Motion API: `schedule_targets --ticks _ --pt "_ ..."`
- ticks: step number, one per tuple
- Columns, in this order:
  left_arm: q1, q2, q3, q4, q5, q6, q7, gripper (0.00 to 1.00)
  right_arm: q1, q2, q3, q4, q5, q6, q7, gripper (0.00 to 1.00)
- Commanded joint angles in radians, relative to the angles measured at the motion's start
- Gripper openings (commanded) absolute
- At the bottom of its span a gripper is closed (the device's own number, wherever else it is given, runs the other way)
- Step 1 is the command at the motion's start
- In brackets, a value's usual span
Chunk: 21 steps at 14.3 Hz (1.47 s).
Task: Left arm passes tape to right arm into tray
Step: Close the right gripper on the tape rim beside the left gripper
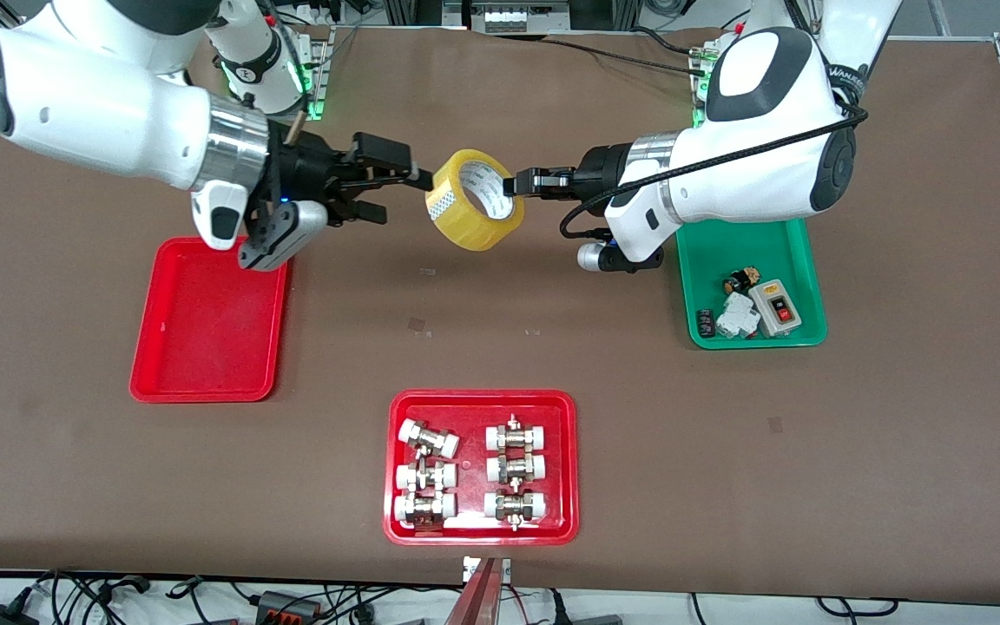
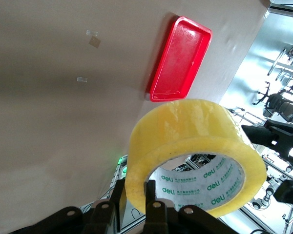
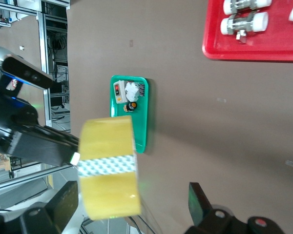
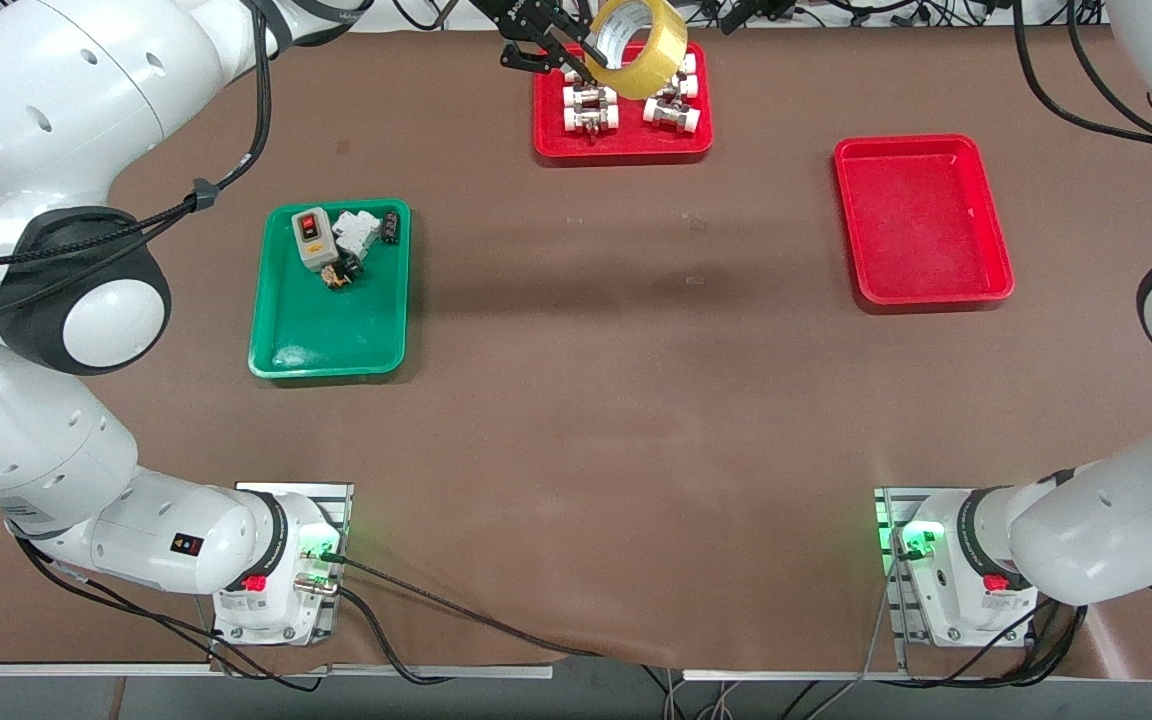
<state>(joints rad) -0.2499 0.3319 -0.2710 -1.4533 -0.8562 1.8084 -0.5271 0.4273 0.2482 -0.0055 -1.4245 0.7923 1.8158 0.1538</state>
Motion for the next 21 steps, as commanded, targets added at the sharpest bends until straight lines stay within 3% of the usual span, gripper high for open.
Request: schedule_targets --ticks 1,17,20,21 --pt "0.001 0.01 0.004 0.036 -0.026 -0.001 -0.004 0.0 0.024 0.022 -0.01 0.039 0.018 0.017 0.023 1.0" --pt "0.007 0.007 0.004 0.034 -0.026 -0.004 -0.001 0.0 0.079 0.052 -0.01 0.041 0.019 0.103 0.009 1.0" --pt "0.007 0.006 0.004 0.034 -0.026 -0.004 -0.001 0.0 0.079 0.052 -0.01 0.041 0.019 0.102 0.015 0.55" --pt "0.007 0.006 0.004 0.034 -0.026 -0.004 -0.001 0.0 0.079 0.052 -0.01 0.041 0.019 0.102 0.016 0.44"
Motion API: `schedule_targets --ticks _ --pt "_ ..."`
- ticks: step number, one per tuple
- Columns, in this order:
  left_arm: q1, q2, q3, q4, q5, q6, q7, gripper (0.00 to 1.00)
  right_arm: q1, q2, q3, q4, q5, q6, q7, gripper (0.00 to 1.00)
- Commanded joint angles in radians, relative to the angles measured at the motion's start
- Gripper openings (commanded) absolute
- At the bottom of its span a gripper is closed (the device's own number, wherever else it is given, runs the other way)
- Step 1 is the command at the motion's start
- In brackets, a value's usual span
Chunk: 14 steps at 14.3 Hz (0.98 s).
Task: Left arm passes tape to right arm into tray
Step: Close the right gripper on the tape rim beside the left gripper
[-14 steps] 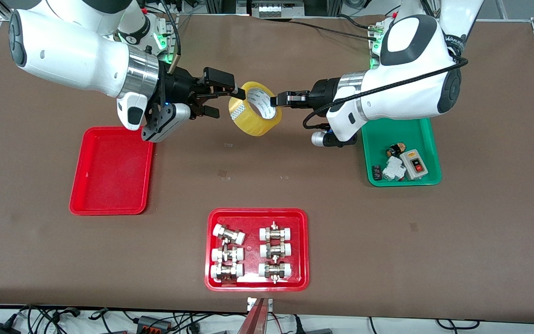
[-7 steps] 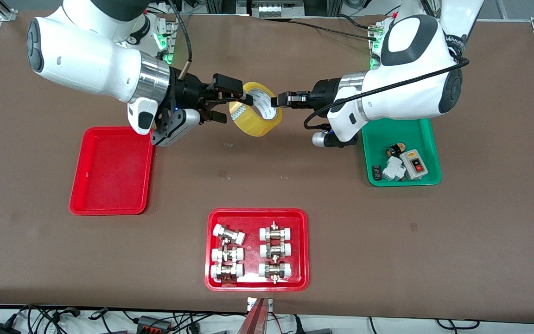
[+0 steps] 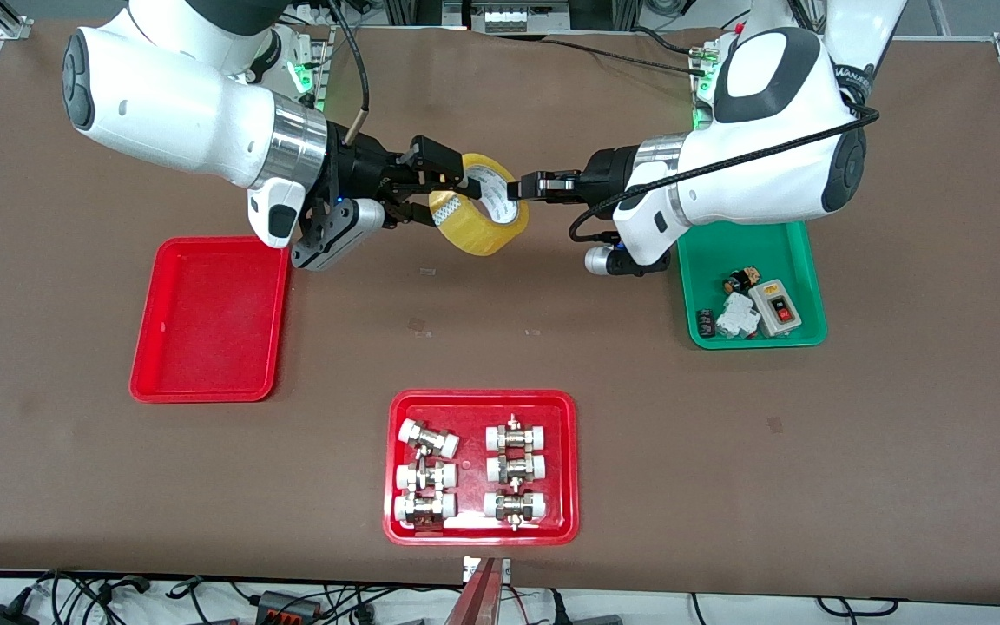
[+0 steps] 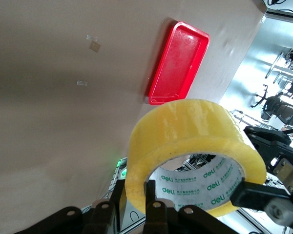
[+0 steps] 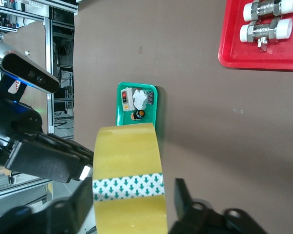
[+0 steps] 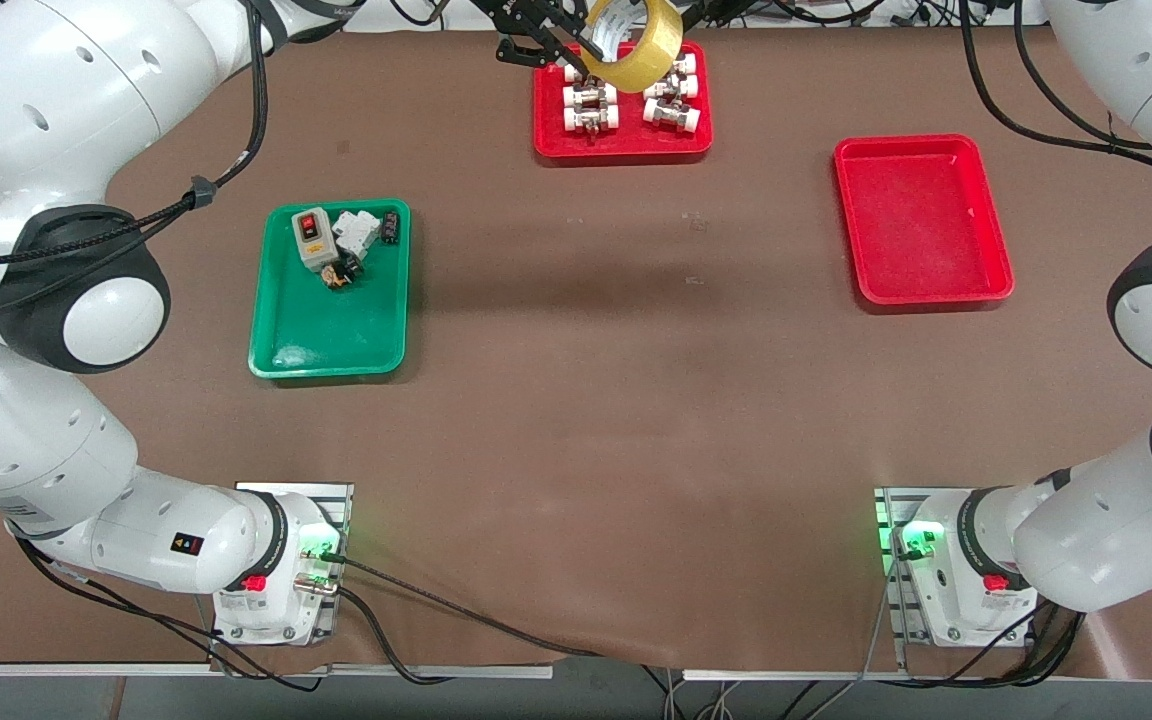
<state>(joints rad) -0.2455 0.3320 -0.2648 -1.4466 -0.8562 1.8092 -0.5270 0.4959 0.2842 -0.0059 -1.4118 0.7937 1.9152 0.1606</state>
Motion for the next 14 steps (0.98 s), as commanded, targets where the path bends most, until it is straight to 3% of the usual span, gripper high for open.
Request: schedule_targets --ticks 1,7,8,9,12,14 --pt "0.003 0.005 -0.002 0.029 -0.027 -0.005 -0.001 0.0 0.009 0.016 -0.009 0.028 0.018 0.002 0.011 0.41" --pt "0.005 0.005 -0.002 0.028 -0.027 -0.005 -0.001 0.0 0.007 0.016 -0.009 0.028 0.016 0.001 -0.001 0.39" --pt "0.005 0.004 -0.002 0.029 -0.027 -0.008 -0.016 0.17 0.007 0.016 -0.009 0.027 0.016 0.001 -0.001 0.39" --pt "0.005 0.002 -0.002 0.029 -0.024 -0.011 -0.008 0.99 0.007 0.016 -0.009 0.028 0.016 -0.001 -0.001 0.39" --pt "0.021 -0.001 0.002 0.029 -0.006 -0.019 -0.007 1.0 0.007 0.016 -0.009 0.027 0.015 -0.002 -0.006 0.39" --pt "0.026 -0.028 0.01 0.019 0.116 -0.082 -0.001 1.0 0.004 0.018 -0.011 0.025 0.01 -0.005 -0.01 0.39"
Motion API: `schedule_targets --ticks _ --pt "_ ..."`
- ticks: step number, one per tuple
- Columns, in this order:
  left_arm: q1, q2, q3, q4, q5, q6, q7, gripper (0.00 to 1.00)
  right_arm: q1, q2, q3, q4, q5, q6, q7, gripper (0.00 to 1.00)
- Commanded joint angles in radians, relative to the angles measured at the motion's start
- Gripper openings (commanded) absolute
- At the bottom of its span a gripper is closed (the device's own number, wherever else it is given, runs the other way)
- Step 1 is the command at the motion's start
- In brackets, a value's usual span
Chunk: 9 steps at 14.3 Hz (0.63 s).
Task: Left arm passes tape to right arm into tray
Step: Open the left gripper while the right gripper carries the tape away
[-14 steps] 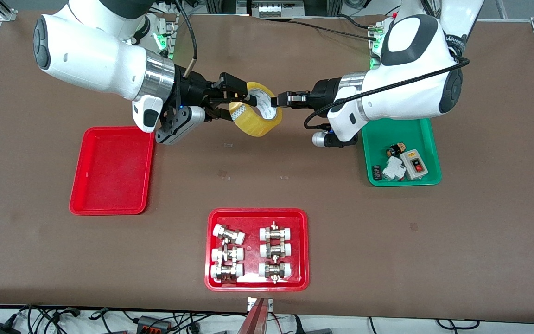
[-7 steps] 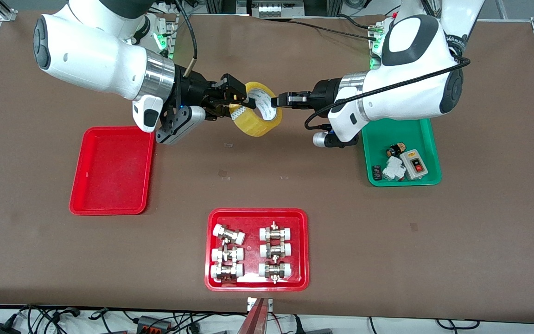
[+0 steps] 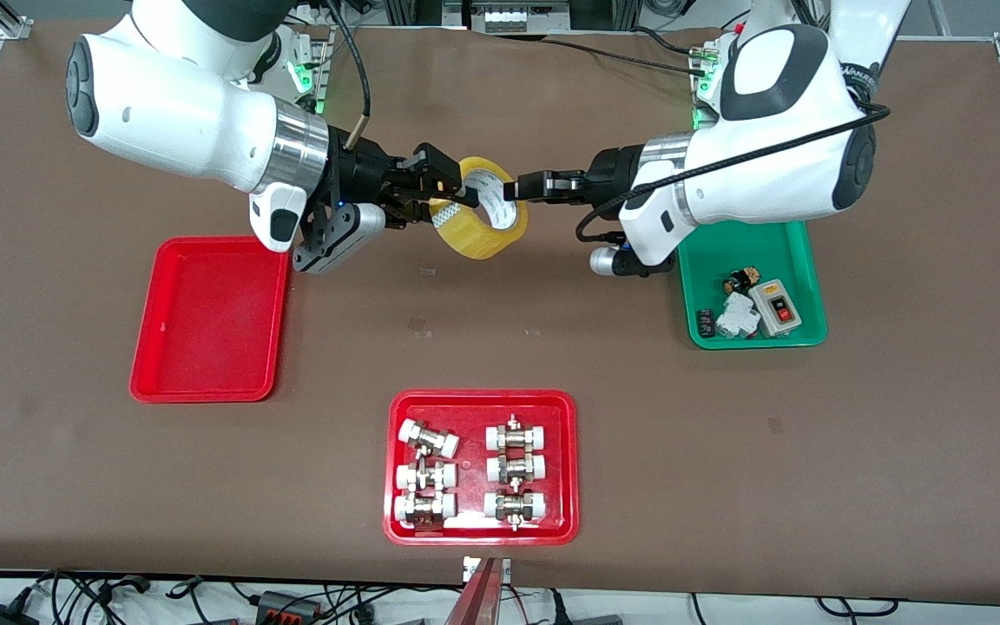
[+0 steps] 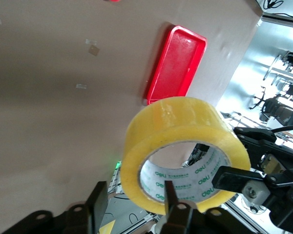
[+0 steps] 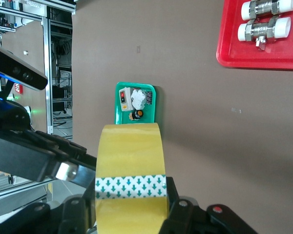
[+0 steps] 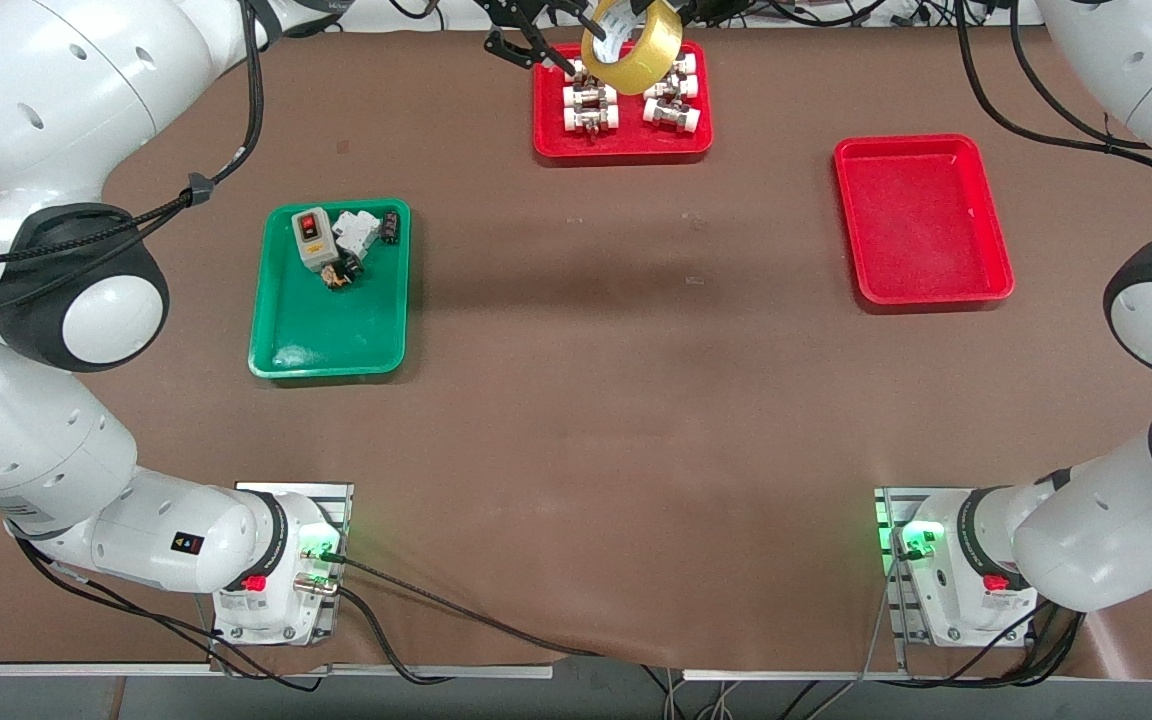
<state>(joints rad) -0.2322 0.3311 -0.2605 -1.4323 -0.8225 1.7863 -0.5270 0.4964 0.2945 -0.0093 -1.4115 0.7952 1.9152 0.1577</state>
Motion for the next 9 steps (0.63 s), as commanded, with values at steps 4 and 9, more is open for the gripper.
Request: schedule_targets --ticks 4,9 --pt "0.097 -0.033 0.007 0.007 0.254 -0.209 0.111 1.0 -0.053 0.037 -0.017 0.003 0.004 -0.015 -0.061 0.39" --pt "0.155 -0.061 0.004 0.004 0.658 -0.326 0.382 1.0 -0.298 0.113 -0.018 -0.012 0.004 -0.166 -0.104 0.39"
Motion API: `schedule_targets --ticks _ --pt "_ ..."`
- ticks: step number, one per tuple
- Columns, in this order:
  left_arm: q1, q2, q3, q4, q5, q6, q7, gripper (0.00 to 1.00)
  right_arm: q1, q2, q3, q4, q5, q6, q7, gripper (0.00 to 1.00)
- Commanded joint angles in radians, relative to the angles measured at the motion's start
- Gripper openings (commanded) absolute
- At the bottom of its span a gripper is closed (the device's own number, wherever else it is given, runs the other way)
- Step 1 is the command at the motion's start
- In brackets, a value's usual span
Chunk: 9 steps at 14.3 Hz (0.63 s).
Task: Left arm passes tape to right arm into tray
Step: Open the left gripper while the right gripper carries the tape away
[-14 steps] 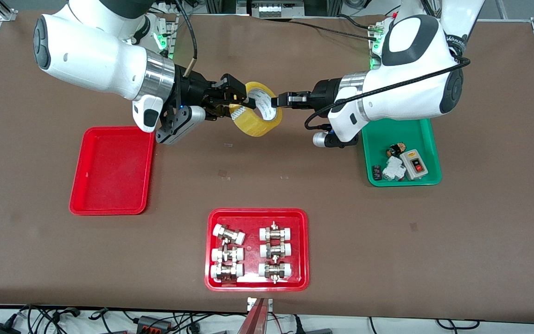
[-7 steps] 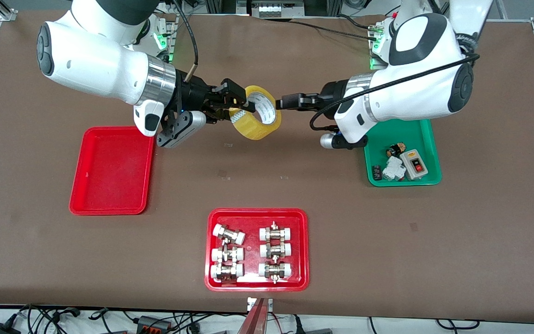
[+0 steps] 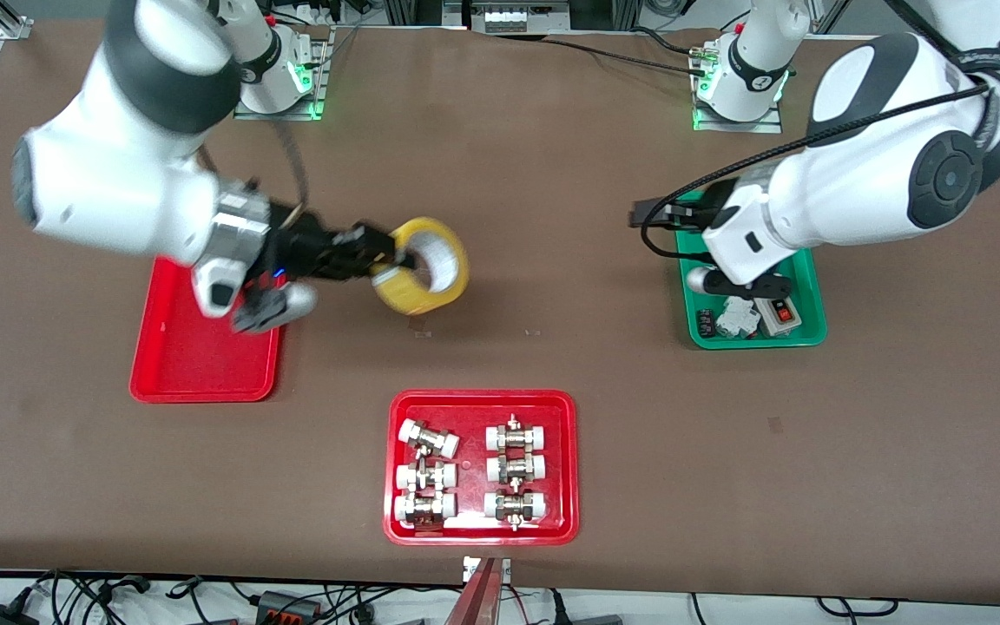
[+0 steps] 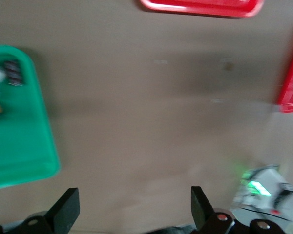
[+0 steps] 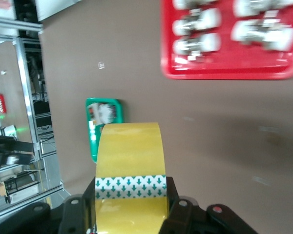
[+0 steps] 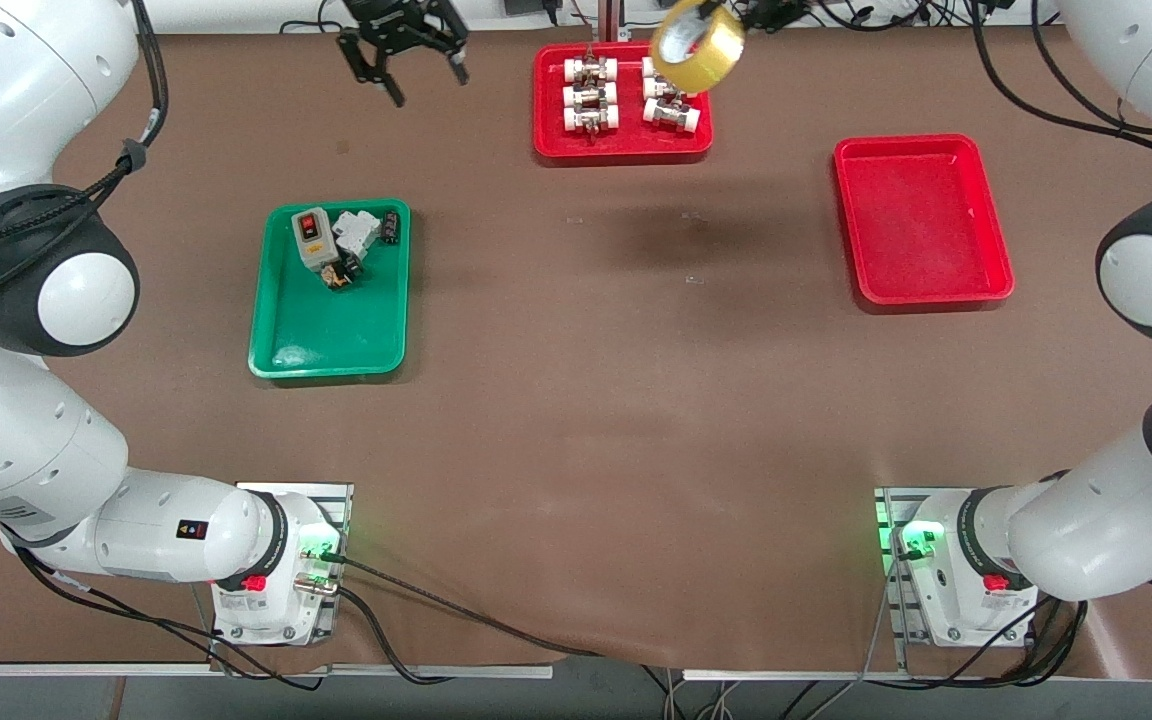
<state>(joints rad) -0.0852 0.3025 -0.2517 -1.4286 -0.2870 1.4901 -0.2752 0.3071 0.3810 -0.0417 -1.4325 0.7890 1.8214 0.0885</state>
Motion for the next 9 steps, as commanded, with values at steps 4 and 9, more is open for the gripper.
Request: schedule_targets --ticks 4,9 --pt "0.087 -0.104 0.044 -0.025 0.216 -0.051 0.405 1.0 -0.369 0.155 0.014 0.007 0.003 -0.207 -0.11 0.39" --pt "0.103 -0.238 0.173 -0.064 0.277 -0.06 0.404 1.0 -0.577 0.33 0.014 0.006 -0.026 -0.321 -0.419 0.39"
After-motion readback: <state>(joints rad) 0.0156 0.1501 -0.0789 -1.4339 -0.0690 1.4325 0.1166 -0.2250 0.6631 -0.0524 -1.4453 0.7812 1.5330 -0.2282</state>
